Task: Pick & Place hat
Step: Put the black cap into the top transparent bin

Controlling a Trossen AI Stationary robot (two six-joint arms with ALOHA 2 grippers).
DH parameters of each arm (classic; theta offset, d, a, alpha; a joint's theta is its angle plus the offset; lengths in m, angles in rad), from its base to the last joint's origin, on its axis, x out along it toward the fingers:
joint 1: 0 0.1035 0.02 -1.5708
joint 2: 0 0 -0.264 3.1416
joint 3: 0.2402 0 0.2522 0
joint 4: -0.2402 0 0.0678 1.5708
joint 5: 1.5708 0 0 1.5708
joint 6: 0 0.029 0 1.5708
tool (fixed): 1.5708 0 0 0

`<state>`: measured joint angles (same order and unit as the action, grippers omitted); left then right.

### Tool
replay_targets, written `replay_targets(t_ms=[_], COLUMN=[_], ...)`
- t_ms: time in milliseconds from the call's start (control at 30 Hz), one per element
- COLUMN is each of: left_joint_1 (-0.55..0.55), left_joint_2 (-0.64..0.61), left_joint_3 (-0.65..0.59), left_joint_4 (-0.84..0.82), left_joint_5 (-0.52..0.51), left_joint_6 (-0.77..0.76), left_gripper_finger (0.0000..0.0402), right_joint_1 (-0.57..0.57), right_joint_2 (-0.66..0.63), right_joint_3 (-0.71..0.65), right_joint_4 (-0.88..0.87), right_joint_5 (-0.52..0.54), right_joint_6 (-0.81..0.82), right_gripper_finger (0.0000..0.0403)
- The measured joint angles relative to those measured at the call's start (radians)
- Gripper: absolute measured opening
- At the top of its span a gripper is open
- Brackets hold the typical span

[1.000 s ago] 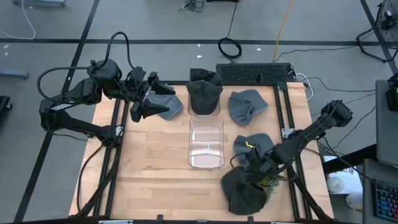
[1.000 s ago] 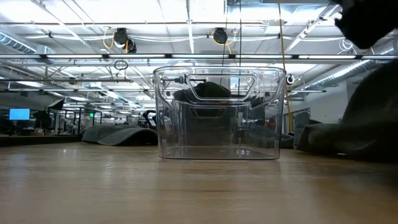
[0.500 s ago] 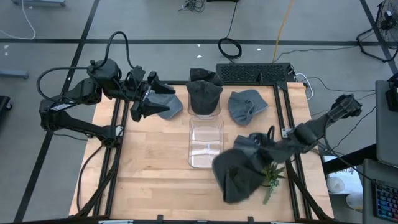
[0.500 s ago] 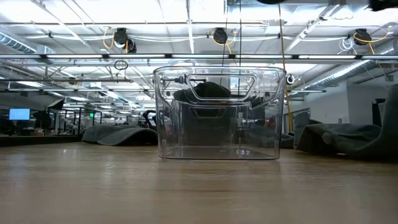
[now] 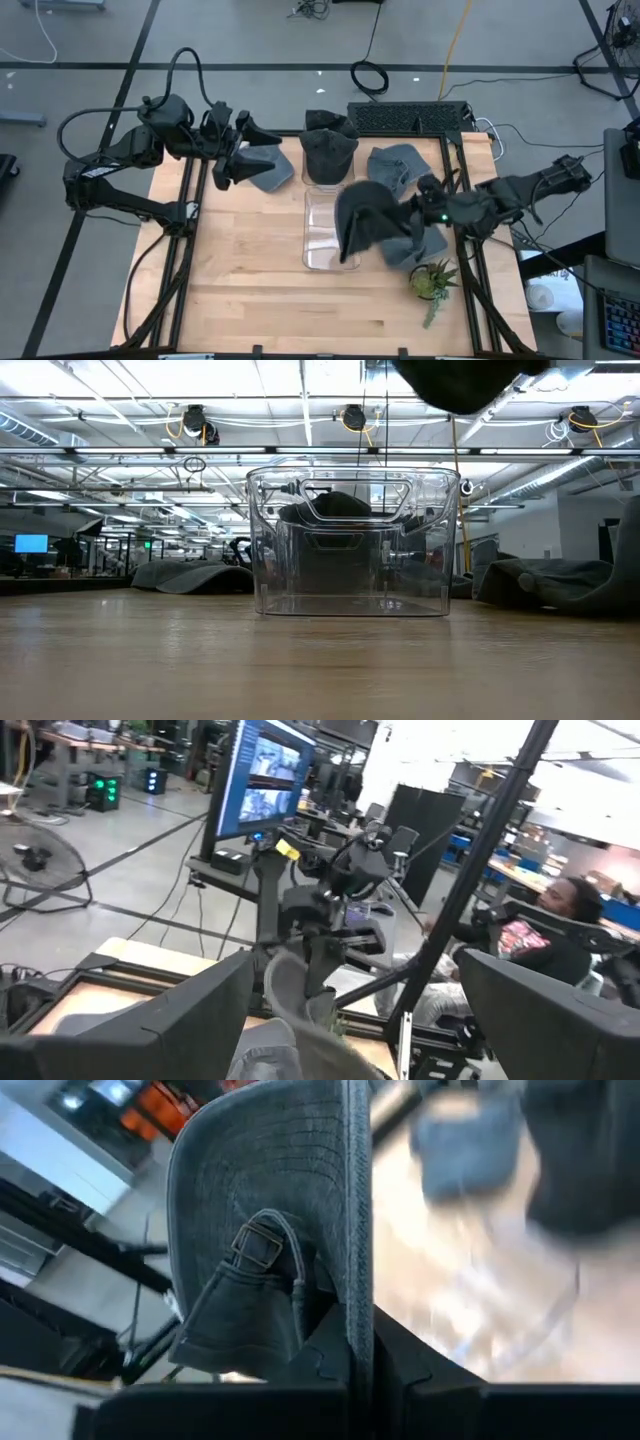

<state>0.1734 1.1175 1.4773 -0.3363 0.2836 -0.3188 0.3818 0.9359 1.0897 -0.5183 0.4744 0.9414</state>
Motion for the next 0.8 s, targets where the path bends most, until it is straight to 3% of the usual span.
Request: replay_targets(t_ms=[200,500,800], left_joint_1=[0.0,0.0,0.003], left_joint_2=[0.0,0.0,0.0], left_joint_3=[0.0,0.0,0.0], left_joint_4=[-0.002,-0.003,-0.003], left_joint_5=[-0.04,-0.092,-0.13], left_joint_6=[-0.028,-0.074,-0.221], left_gripper_finger=[0.0363,0.0363,0.0363], right_joint_1=[-0.108,-0.274,-0.329], right_joint_2=[-0.02,-0.041,-0.01], right_joint_3=[0.0,0.001,0.001], right_joint_4=[0.202,0.351,0.626], right_joint_5=[0.0,-0.003,-0.087], right_joint_6=[-0.339,-0.793,-1.348], right_gripper_finger=[0.0,0.0,0.0])
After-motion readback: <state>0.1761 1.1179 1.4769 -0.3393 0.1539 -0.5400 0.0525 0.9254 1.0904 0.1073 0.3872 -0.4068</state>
